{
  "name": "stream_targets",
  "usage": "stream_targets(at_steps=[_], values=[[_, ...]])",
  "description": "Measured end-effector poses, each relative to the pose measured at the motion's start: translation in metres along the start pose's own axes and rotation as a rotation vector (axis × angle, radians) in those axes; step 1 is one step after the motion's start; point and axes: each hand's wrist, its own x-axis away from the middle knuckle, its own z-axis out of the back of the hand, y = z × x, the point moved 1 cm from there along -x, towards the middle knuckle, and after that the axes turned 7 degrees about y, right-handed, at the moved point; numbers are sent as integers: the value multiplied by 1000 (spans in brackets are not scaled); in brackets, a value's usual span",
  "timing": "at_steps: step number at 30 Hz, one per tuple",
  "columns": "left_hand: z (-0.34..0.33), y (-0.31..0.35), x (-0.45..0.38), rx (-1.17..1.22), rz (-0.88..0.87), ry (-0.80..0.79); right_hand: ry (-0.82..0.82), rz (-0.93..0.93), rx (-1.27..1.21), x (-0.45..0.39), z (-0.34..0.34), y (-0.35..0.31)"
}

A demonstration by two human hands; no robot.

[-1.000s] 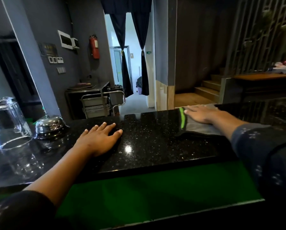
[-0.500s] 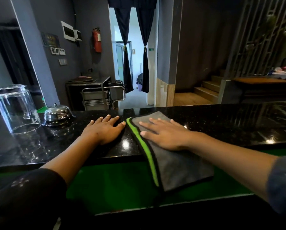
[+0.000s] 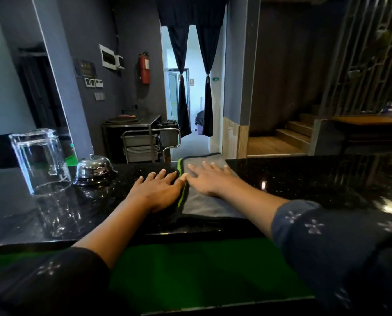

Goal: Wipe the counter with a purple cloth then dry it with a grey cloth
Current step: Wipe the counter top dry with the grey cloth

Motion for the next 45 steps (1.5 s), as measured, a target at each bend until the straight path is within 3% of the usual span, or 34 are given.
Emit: stream_targets(at_steps=[5,10,14,20,27,37,42,45], values=[[2,4,9,106,26,15,-16,116,-12,50,4,46],[-2,7,10,114,35,23,-13,-96,6,38,11,102],[-1,3,5,105,41,29,26,-222,32,3,10,78],[4,6,5,90,64,29,-13,-35,-23,31,10,34],[4,5,16,117,33,8,-8,56,4,119,12,79],[6,9,19,111,54,83,-2,-51,0,28,13,71],[15,13,20,139,47,103,-42,117,-26,69,14,83],[20,21,31,11,17,187,-38,195,-30,98,18,121]])
